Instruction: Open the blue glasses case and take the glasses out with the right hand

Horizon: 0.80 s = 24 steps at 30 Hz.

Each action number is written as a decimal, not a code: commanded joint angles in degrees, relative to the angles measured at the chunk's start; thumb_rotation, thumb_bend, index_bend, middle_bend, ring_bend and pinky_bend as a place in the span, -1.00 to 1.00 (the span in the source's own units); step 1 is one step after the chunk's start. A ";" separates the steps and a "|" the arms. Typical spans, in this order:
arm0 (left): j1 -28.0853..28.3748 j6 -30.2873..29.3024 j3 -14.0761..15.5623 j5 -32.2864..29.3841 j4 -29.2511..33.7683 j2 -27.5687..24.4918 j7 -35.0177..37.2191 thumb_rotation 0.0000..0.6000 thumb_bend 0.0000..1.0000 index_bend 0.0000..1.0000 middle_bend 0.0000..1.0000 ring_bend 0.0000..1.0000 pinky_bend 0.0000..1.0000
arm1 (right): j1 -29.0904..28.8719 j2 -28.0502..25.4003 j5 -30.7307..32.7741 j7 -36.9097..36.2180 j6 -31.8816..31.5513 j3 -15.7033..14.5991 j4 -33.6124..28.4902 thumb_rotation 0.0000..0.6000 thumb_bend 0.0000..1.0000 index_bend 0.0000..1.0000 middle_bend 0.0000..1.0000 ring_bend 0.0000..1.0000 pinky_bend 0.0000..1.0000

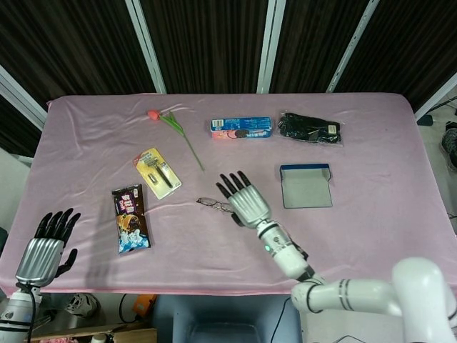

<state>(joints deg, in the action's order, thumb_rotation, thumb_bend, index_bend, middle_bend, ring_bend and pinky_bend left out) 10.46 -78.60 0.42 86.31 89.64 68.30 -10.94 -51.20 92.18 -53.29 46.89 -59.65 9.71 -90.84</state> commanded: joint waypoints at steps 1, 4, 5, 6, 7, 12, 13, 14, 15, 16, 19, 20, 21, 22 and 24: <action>-0.21 -0.44 0.02 0.26 0.15 -0.08 0.01 1.00 -0.17 -1.00 -1.00 -1.00 -1.00 | 12.24 -15.67 -10.68 -4.96 -11.86 -10.34 -13.23 1.00 -0.11 -0.74 -1.00 -1.00 -1.00; -0.42 -0.99 -0.08 0.42 0.18 -0.11 -0.01 1.00 -0.17 -1.00 -1.00 -1.00 -1.00 | 19.73 -21.22 -16.65 -8.07 -19.33 -16.47 -14.31 1.00 -0.16 -0.86 -1.00 -1.00 -1.00; -0.49 -1.15 -0.12 0.42 0.19 -0.11 0.00 1.00 -0.17 -1.00 -1.00 -1.00 -1.00 | 22.11 -22.14 -18.14 -9.26 -21.84 -17.92 -13.91 1.00 -0.17 -0.89 -1.00 -1.00 -1.00; -0.55 -1.28 -0.16 0.41 0.21 -0.14 0.04 1.00 -0.17 -1.00 -1.00 -1.00 -1.00 | 24.56 -22.80 -19.22 -10.64 -24.30 -19.19 -13.35 1.00 -0.19 -0.91 -1.00 -1.00 -1.00; -0.63 -1.44 -0.22 0.39 0.25 -0.20 0.10 1.00 -0.17 -1.00 -1.00 -1.00 -1.00 | 27.82 -23.22 -20.34 -12.91 -27.55 -20.46 -12.41 1.00 -0.20 -0.92 -1.00 -1.00 -1.00; -1.01 -2.18 -0.27 0.62 0.34 -0.41 0.41 1.00 -0.17 -1.00 -1.00 -1.00 -1.00 | 37.31 -22.07 -24.55 -25.99 -35.97 -21.91 -4.73 1.00 -0.20 -0.96 -1.00 -1.00 -1.00; -1.05 -2.18 -0.18 0.75 0.33 -0.45 0.56 1.00 -0.17 -1.00 -1.00 -1.00 -1.00 | 37.76 -22.58 -26.22 -27.02 -35.92 -22.33 -3.27 1.00 -0.20 -0.96 -1.00 -1.00 -1.00; -1.03 -2.08 -0.08 0.86 0.31 -0.49 0.58 1.00 -0.17 -1.00 -1.00 -1.00 -1.00 | 38.04 -22.87 -27.40 -27.94 -36.41 -22.11 -2.44 1.00 -0.20 -0.95 -1.00 -1.00 -1.00; -1.00 -1.97 -0.04 0.91 0.30 -0.49 0.58 1.00 -0.17 -1.00 -1.00 -1.00 -1.00 | 38.51 -22.71 -28.01 -28.95 -37.30 -21.37 -1.70 1.00 -0.20 -0.95 -1.00 -1.00 -1.00; -0.94 -1.83 -0.07 0.85 0.28 -0.37 0.42 1.00 -0.17 -1.00 -1.00 -1.00 -1.00 | 39.08 -22.35 -28.32 -29.56 -38.00 -20.48 -0.95 1.00 -0.20 -0.94 -1.00 -1.00 -1.00; -0.84 -1.41 -0.01 0.73 0.34 -0.10 -0.23 1.00 -0.17 -1.00 -1.00 -1.00 -1.00 | 39.71 -22.72 -28.69 -30.20 -37.03 -19.82 -0.98 1.00 -0.20 -0.94 -1.00 -1.00 -1.00; -0.83 -1.39 -0.01 0.72 0.36 -0.08 -0.29 1.00 -0.17 -1.00 -1.00 -1.00 -1.00 | 39.76 -22.80 -28.69 -30.32 -36.86 -19.74 -1.07 1.00 -0.20 -0.94 -1.00 -1.00 -1.00; -0.83 -1.38 -0.02 0.71 0.37 -0.07 -0.33 1.00 -0.17 -1.00 -1.00 -1.00 -1.00 | 39.79 -22.87 -28.72 -30.38 -36.73 -19.66 -1.12 1.00 -0.20 -0.94 -1.00 -1.00 -1.00; -0.83 -1.38 -0.02 0.71 0.39 -0.05 -0.38 1.00 -0.17 -1.00 -1.00 -1.00 -1.00 | 39.83 -22.94 -28.71 -30.46 -36.58 -19.57 -1.19 1.00 -0.20 -0.94 -1.00 -1.00 -1.00; -0.83 -1.49 -0.06 0.80 0.41 0.08 -0.74 1.00 -0.17 -1.00 -1.00 -1.00 -1.00 | 39.97 -23.28 -28.47 -30.54 -35.73 -19.03 -1.54 1.00 -0.20 -0.94 -1.00 -1.00 -1.00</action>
<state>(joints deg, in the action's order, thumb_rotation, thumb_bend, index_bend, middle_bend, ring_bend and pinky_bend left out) 9.64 -80.03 0.38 87.06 90.03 68.32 -11.56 -11.46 69.20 -81.76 16.54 -95.89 -9.70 -92.10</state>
